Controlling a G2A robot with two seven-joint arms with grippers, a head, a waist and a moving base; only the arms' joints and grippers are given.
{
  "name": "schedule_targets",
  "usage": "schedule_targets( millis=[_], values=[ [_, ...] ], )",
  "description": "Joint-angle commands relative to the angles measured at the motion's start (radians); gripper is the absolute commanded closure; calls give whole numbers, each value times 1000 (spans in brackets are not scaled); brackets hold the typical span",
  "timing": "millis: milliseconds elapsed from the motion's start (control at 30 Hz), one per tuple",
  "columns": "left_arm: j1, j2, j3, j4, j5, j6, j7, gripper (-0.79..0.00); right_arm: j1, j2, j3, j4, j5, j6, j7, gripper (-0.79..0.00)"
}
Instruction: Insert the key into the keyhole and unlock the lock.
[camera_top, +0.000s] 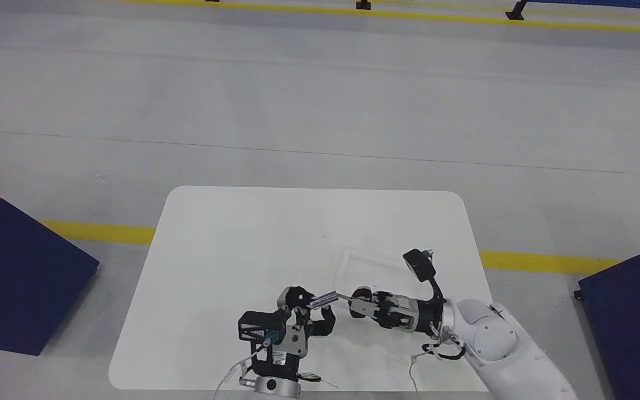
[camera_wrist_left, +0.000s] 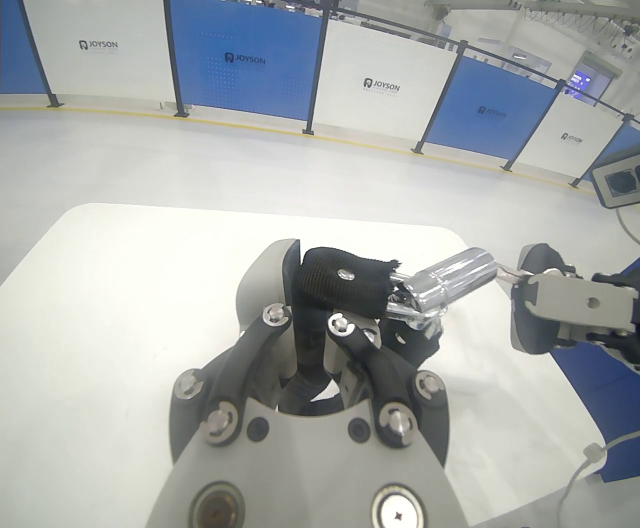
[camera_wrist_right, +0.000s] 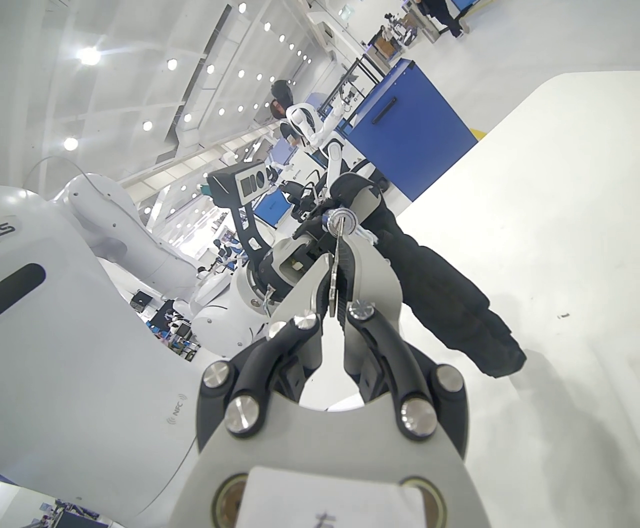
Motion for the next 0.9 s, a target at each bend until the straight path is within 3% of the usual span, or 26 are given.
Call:
schedule_targets(
  millis=[0,433,867],
  values=[
    [6,2,-8,-5,10,-17,-10,0,2,4,9,-1,8,9,28,0],
    [26,10,-50,-27,28,-132,-90,0,-3,33,73,-4,142,54,220,0],
    [50,25,-118,-70,-37,-307,-170,0,6,54,112,5,244,187,385,0]
  ],
)
